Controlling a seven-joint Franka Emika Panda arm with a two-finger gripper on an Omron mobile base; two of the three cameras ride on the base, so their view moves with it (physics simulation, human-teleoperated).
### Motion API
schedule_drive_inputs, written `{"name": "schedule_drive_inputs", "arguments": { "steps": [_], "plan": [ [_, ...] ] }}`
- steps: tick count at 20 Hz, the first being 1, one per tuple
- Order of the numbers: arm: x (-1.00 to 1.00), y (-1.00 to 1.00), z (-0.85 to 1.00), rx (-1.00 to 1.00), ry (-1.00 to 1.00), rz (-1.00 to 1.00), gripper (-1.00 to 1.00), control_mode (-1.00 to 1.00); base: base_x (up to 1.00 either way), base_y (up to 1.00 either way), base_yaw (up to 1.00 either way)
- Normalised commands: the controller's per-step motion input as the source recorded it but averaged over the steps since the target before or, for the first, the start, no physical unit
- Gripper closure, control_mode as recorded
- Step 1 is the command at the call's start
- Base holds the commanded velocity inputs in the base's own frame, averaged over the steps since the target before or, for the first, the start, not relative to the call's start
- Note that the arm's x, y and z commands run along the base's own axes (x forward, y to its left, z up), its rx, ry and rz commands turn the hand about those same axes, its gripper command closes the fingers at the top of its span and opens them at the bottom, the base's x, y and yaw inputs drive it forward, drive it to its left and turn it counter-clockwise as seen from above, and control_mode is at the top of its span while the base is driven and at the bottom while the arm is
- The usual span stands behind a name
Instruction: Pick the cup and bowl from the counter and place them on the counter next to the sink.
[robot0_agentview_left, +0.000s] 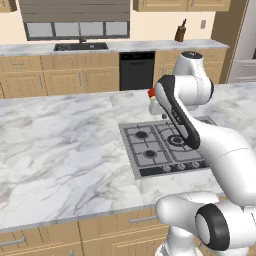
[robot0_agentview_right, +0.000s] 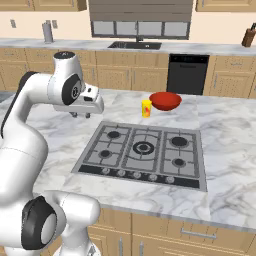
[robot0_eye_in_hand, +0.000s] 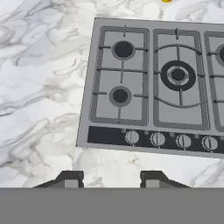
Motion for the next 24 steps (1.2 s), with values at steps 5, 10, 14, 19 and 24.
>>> {"name": "schedule_drive_inputs", "arguments": {
  "steps": [5, 10, 14, 19, 24],
  "plan": [
    [-0.25, 0.0, 0.0, 0.0, 0.0, 0.0, -1.0, -1.0, 0.0, 0.0, 0.0],
    [-0.02, 0.0, 0.0, 0.0, 0.0, 0.0, -1.0, 1.0, 0.0, 0.0, 0.0],
    [0.0, 0.0, 0.0, 0.0, 0.0, 0.0, -1.0, 1.0, -0.47, -0.13, 0.0],
    [0.0, 0.0, 0.0, 0.0, 0.0, 0.0, -1.0, 1.0, -0.81, -0.61, -0.06],
    [0.0, 0.0, 0.0, 0.0, 0.0, 0.0, -1.0, 1.0, -0.27, -0.75, -0.04]
  ]
}}
